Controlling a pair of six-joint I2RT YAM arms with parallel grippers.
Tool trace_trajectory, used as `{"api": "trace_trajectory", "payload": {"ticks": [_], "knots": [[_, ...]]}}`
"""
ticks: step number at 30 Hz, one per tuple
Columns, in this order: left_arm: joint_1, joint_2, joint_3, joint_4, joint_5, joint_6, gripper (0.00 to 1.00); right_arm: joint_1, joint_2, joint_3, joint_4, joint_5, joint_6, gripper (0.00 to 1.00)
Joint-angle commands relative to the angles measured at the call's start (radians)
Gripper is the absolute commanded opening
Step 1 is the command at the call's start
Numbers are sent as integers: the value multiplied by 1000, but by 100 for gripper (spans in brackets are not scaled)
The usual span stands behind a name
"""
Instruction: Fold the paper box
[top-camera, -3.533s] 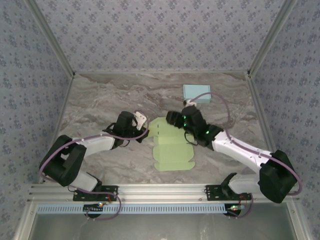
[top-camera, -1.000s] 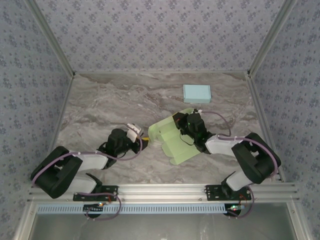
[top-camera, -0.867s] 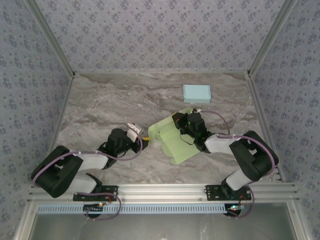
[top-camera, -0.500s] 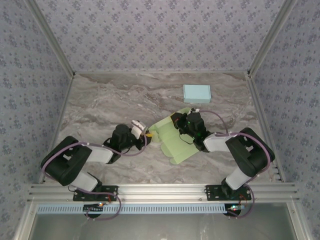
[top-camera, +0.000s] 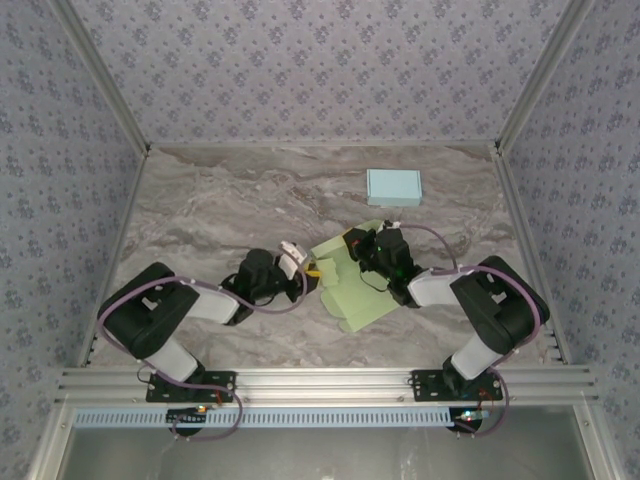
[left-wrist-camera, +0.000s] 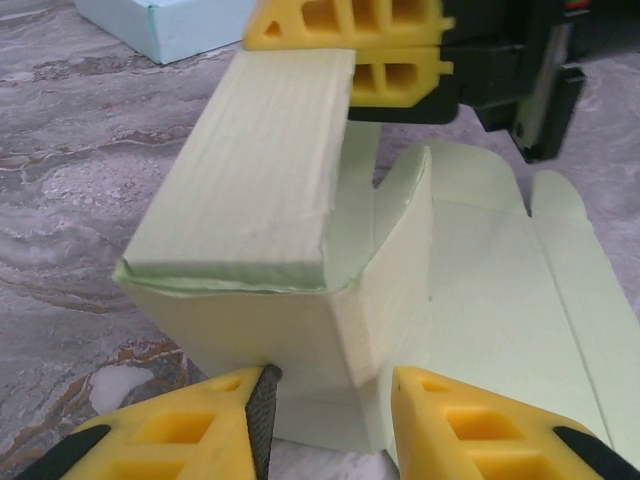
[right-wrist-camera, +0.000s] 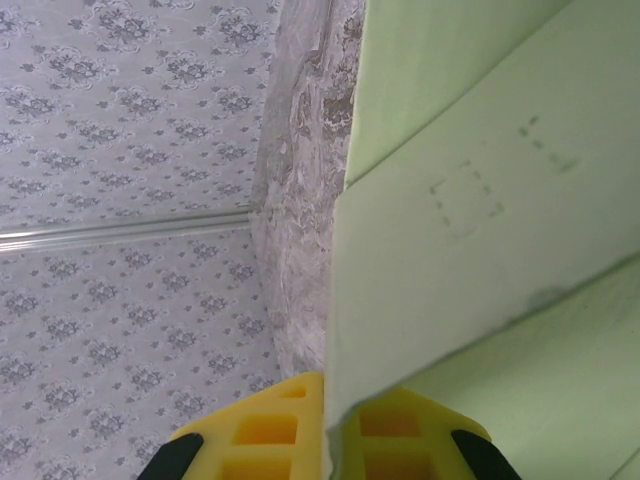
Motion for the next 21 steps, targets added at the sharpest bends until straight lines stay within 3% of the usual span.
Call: {"api": "trace_trajectory", "payload": {"ticks": [1, 9, 17, 21], "knots": [[-36, 25, 51, -34, -145, -28, 41, 20, -19, -14, -27, 28, -10, 0], [-78, 74, 59, -18, -364, -102, 51, 55, -19, -24, -8, 71, 4, 0], [-73, 44, 53, -52, -449, -72, 68, 52, -25, -27, 5, 37, -9, 0], [-68, 37, 49, -49, -454, -72, 70, 53, -32, -34, -3, 37, -18, 0]]}}
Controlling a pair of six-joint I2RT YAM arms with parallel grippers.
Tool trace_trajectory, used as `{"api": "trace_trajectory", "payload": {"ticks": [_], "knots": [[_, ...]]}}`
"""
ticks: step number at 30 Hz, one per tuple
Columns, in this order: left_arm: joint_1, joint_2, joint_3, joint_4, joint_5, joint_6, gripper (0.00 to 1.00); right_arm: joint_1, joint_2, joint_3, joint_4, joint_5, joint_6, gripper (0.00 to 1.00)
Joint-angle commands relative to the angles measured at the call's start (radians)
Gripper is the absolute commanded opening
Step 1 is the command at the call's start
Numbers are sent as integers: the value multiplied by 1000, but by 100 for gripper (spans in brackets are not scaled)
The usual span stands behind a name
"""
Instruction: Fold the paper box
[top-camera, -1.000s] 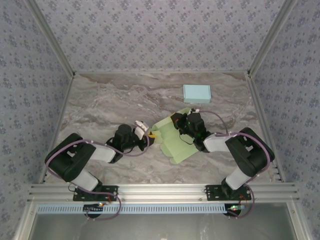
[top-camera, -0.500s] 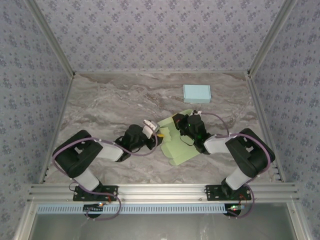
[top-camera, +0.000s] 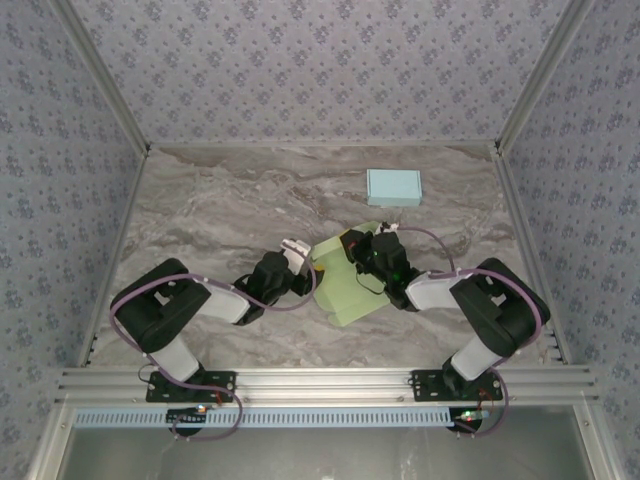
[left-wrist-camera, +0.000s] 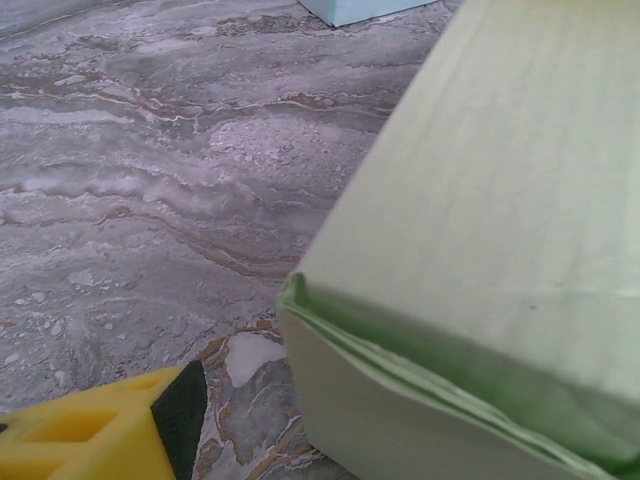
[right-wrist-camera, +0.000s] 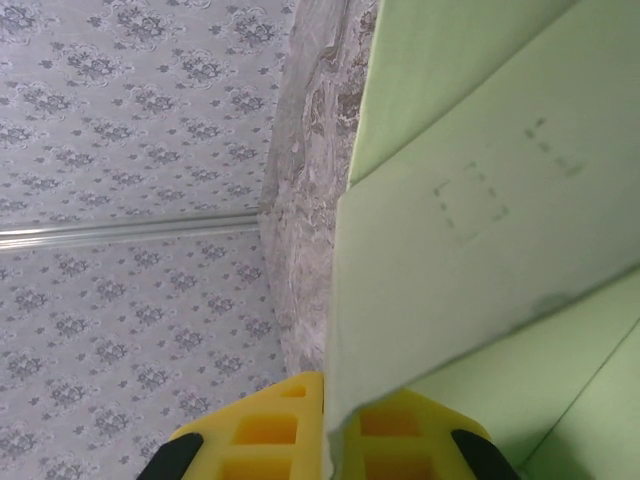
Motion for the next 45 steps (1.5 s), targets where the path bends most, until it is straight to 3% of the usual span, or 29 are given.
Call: {"api": "trace_trajectory", "payload": {"ticks": [1, 5, 10, 15, 21, 24, 27, 31, 35, 39, 43, 45], "knots": [[10, -24, -8, 24, -52, 2, 72, 5, -20, -26, -23, -27, -27, 0], [13, -33, -36, 74, -21, 7, 99, 3, -22, -35, -21, -35, -32, 0], [36, -36, -39, 78, 38, 27, 99, -1, -20, -34, -30, -68, -41, 0], [91, -4, -24, 132, 289, 87, 99, -4, -14, -36, -27, -90, -38, 0], [82, 57, 33, 133, 347, 63, 81, 5, -17, -36, -32, -68, -21, 0], [49, 69, 36, 165, 287, 51, 75, 13, -12, -19, -48, -66, -35, 0], [19, 66, 41, 169, 220, 50, 63, 15, -16, -14, -52, -58, -51, 1], [5, 50, 32, 154, 154, 49, 50, 11, -31, -16, -67, -56, -97, 10], [4, 44, 17, 153, 132, 46, 42, 5, -82, -17, -103, -70, -243, 37], [4, 33, 14, 123, 103, 44, 39, -2, -175, -25, -145, -112, -517, 54], [3, 27, 15, 101, 84, 54, 37, 19, -321, -27, -313, -143, -921, 57], [5, 21, 21, 85, 81, 55, 37, 29, -373, -69, -321, -133, -1046, 57]]}}
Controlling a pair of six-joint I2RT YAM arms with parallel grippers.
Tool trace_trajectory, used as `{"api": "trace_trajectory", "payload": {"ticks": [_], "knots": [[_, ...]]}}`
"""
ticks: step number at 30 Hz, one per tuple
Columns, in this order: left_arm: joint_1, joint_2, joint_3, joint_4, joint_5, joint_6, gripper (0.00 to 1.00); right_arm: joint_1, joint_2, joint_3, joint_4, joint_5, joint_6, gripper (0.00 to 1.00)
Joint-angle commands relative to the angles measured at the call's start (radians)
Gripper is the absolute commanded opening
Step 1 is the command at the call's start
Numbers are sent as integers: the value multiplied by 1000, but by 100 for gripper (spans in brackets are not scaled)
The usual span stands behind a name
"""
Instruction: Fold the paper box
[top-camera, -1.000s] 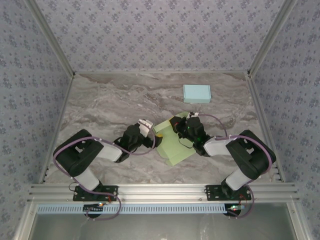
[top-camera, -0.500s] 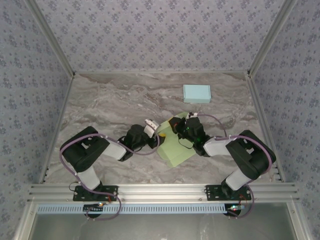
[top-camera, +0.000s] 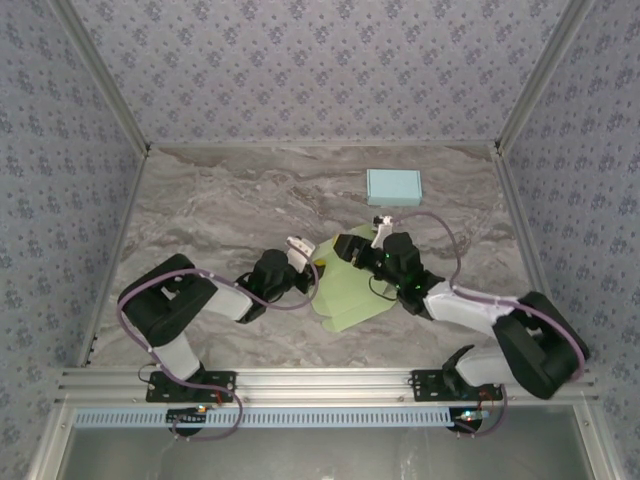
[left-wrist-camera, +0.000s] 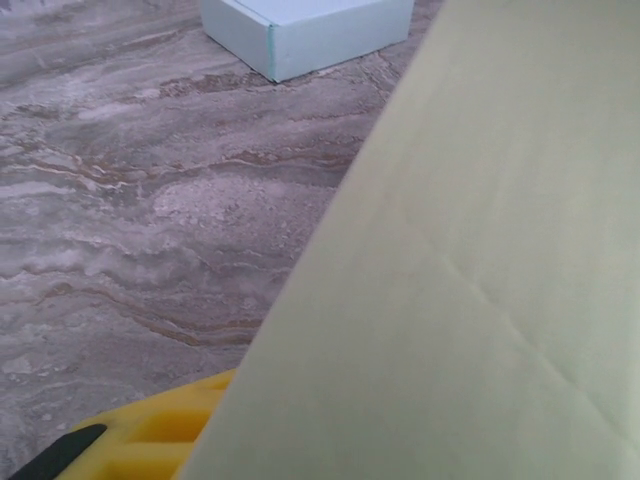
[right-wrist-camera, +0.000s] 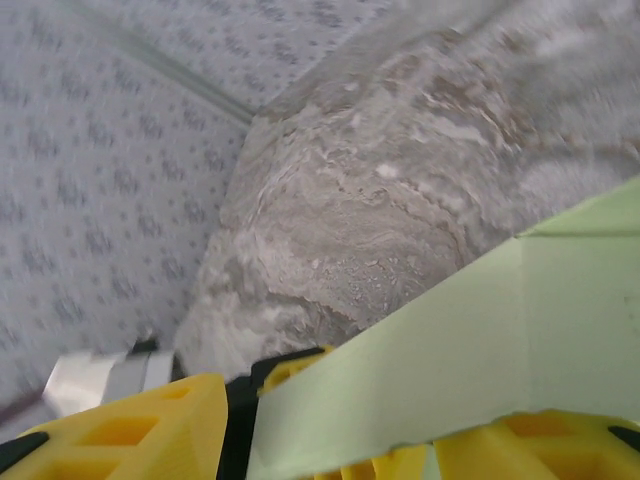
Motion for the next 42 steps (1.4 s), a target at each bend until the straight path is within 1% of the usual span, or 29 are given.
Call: {"api": "trace_trajectory", "payload": {"ticks": [1, 3, 5, 8, 11, 13, 15, 17, 18, 20, 23, 25, 26, 28, 29, 31, 33, 35, 37, 38, 40, 42], "knots": [[-4, -28, 8, -44, -28, 2, 37, 10, -88, -78, -38, -19, -384, 57], [-1, -28, 19, -56, -17, -13, 37, -1, -118, -129, -14, -33, -438, 56], [10, -32, 36, -85, 12, -45, 37, -5, -160, -113, -137, -14, -470, 56], [21, -50, 80, -197, 44, -72, 36, 1, -213, -75, -262, -38, -523, 65], [28, -50, 86, -211, 39, -92, 33, -2, -229, -65, -295, -62, -524, 69], [33, -42, 100, -231, 26, -86, 29, -2, -230, -67, -284, -103, -498, 71], [35, -38, 111, -254, 12, -62, 29, 1, -235, -61, -268, -179, -496, 72], [35, -35, 113, -259, 0, -34, 29, 6, -264, -38, -311, -235, -528, 72], [37, -33, 117, -267, 0, -13, 29, 8, -291, -20, -356, -236, -555, 73], [44, -34, 121, -282, 14, 23, 29, 4, -362, 9, -443, -187, -598, 73], [60, -55, 140, -342, 80, 69, 30, -24, -439, 79, -611, -5, -633, 74], [69, -73, 156, -392, 126, 98, 30, -71, -437, 145, -721, 22, -672, 75], [75, -79, 162, -411, 154, 115, 30, -95, -415, 184, -778, 8, -708, 75], [83, -86, 173, -435, 192, 136, 30, -132, -359, 248, -881, -16, -831, 78], [87, -89, 175, -441, 219, 148, 31, -154, -319, 281, -931, -31, -911, 78], [91, -91, 181, -448, 244, 175, 31, -188, -244, 332, -1023, -120, -1131, 81], [93, -89, 184, -450, 263, 205, 31, -170, -194, 359, -1095, -163, -1384, 83], [95, -80, 187, -441, 289, 228, 32, -129, -168, 348, -1102, -167, -1576, 84], [101, -66, 193, -433, 335, 243, 33, -119, -133, 353, -1072, -185, -1637, 85], [103, -61, 197, -433, 358, 256, 33, -118, -104, 370, -1093, -218, -1671, 85], [105, -54, 199, -429, 392, 287, 33, -138, -43, 431, -1168, -258, -1698, 85], [107, -42, 199, -419, 408, 321, 34, -180, 23, 531, -1314, -333, -1723, 85]]}}
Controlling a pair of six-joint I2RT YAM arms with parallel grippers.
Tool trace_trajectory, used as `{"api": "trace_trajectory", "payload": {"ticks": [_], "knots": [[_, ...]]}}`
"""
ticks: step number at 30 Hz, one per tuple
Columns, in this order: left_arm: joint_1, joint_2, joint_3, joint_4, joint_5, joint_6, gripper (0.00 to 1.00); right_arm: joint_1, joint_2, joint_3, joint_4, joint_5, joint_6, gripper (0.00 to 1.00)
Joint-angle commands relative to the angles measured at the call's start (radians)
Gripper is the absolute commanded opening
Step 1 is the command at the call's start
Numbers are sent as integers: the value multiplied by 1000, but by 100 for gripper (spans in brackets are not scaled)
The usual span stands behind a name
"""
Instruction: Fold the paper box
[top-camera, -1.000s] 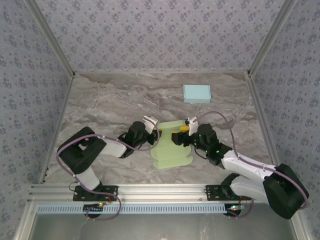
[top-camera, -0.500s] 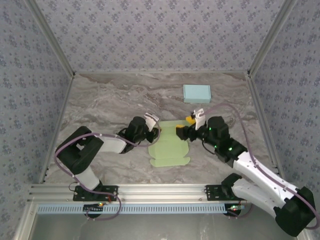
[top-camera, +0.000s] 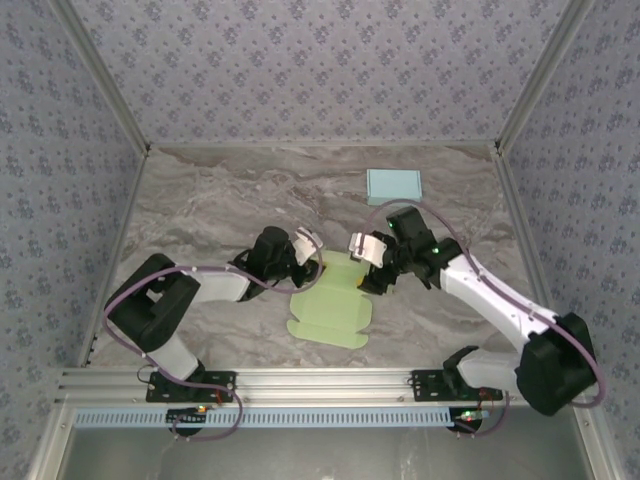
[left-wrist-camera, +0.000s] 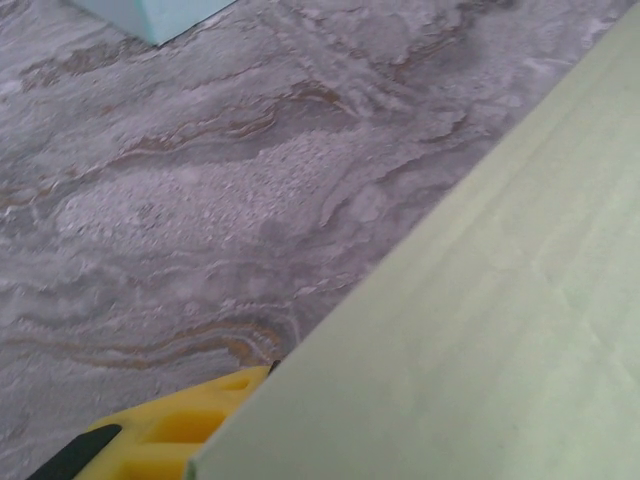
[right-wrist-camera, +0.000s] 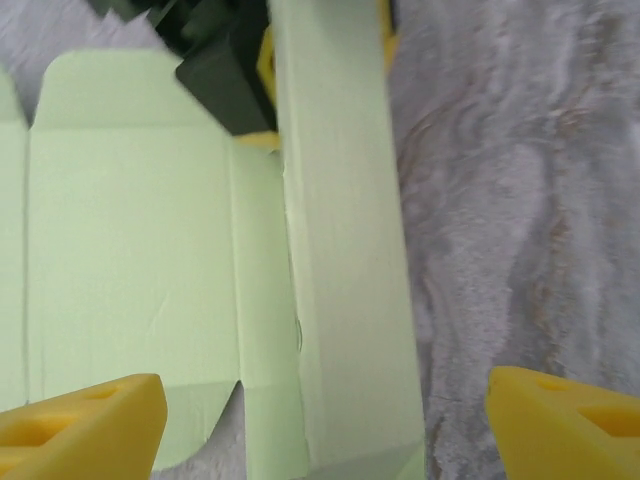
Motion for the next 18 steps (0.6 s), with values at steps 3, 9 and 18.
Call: {"api": "trace_trajectory", "payload": {"ticks": [3, 9, 18], "knots": [[8, 33, 33, 9, 92, 111, 35, -74, 120, 183, -242, -173, -124, 87], [8, 54, 25, 64, 70, 127, 36, -70, 293, 275, -341, -254, -61, 84], [9, 69, -2, 126, 28, 119, 40, -28, 398, 291, -324, -209, 7, 72]]}}
